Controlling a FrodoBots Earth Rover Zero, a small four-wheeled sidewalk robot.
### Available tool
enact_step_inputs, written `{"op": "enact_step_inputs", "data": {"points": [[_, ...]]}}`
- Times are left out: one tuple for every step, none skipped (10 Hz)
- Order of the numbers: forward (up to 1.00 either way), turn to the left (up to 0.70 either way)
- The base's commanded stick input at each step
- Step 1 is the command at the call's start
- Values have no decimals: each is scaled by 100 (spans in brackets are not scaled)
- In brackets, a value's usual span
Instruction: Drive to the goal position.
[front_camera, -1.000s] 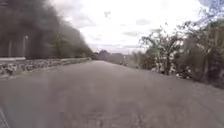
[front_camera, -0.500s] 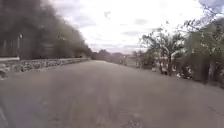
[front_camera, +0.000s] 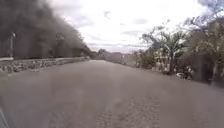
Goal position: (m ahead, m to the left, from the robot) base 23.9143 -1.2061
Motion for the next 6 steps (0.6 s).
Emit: {"op": "enact_step_inputs", "data": {"points": [[70, 0], [70, 0], [70, 0], [70, 0], [70, 0], [70, 0]]}}
